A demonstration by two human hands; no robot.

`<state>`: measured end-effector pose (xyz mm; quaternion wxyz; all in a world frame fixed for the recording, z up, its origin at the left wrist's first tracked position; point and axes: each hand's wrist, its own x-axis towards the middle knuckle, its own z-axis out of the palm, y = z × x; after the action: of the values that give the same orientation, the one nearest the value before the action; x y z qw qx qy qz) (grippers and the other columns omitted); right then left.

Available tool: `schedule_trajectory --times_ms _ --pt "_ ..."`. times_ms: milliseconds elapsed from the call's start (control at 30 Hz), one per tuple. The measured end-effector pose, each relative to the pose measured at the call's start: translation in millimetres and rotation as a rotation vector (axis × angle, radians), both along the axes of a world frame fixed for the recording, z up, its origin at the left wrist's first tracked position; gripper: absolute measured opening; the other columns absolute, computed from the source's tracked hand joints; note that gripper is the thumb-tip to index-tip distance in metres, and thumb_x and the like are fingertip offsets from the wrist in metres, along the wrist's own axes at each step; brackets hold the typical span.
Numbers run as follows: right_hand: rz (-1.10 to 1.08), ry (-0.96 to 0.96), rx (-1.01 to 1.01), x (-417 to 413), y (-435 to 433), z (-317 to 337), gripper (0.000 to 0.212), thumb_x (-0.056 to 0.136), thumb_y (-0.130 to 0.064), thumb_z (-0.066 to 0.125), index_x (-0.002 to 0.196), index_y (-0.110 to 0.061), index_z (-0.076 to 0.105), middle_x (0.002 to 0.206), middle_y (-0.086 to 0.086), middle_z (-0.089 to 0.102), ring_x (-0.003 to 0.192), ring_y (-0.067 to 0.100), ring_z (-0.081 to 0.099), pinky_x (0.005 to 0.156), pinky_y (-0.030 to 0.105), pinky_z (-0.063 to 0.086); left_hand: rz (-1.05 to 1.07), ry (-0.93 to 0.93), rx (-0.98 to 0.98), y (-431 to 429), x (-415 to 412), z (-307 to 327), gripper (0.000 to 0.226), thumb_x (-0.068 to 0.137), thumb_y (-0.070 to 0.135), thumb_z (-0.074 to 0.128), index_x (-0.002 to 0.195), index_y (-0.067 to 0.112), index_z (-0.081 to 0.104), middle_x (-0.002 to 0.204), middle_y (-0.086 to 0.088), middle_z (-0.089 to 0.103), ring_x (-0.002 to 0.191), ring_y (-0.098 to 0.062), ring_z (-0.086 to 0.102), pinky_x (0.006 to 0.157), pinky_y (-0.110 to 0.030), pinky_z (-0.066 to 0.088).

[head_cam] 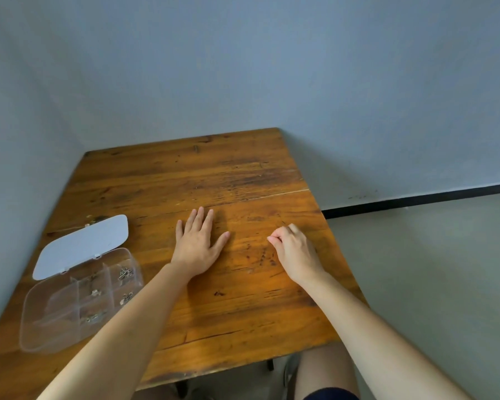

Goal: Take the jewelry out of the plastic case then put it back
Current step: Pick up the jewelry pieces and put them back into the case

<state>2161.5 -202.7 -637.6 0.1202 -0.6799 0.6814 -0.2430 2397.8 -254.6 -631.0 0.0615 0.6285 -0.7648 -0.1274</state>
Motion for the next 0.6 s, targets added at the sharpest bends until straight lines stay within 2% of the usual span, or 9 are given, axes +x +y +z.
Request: schedule_trajectory --times_ms 100,333,533,600 --pt "0.03 -0.074 -0.018 1 -21 5 0.024 0.1 -0.03 0.056 0.105 -0.01 0.068 0.105 0.005 0.059 0.094 0.02 0.057 0.077 0.028 0.045 0.031 -0.023 -0.018 -9 -4 -2 0.086 0.09 0.077 0.017 0.159 0.026 0.01 0.168 -0.002 0.006 0.154 -0.019 -0.003 0.124 -0.048 -0.004" --pt "-0.064 -0.252 -0.136 12 -102 22 0.022 0.099 -0.03 0.057 0.101 -0.011 0.069 0.104 0.005 0.064 0.094 0.013 0.056 0.077 0.017 0.034 0.059 -0.013 -0.093 -9 -3 -7 0.091 0.085 0.083 0.014 0.156 0.028 0.023 0.167 0.0 0.013 0.154 -0.017 0.003 0.124 -0.045 -0.001" --pt "-0.123 -0.232 -0.115 14 -150 15 0.024 0.098 -0.031 0.06 0.109 -0.013 0.07 0.11 0.005 0.063 0.1 0.018 0.06 0.078 0.024 0.044 0.072 -0.005 -0.115 -12 -4 -9 0.093 0.082 0.085 0.015 0.155 0.03 0.028 0.166 0.002 0.016 0.154 -0.016 0.007 0.125 -0.045 0.001" --pt "-0.116 -0.154 -0.057 14 -155 4 0.026 0.096 -0.033 0.062 0.114 -0.016 0.07 0.115 0.006 0.061 0.106 0.022 0.062 0.089 0.032 0.051 0.074 -0.004 -0.117 -13 -4 -9 0.091 0.083 0.084 0.017 0.154 0.03 0.028 0.166 0.002 0.017 0.154 -0.016 0.007 0.124 -0.045 0.001"
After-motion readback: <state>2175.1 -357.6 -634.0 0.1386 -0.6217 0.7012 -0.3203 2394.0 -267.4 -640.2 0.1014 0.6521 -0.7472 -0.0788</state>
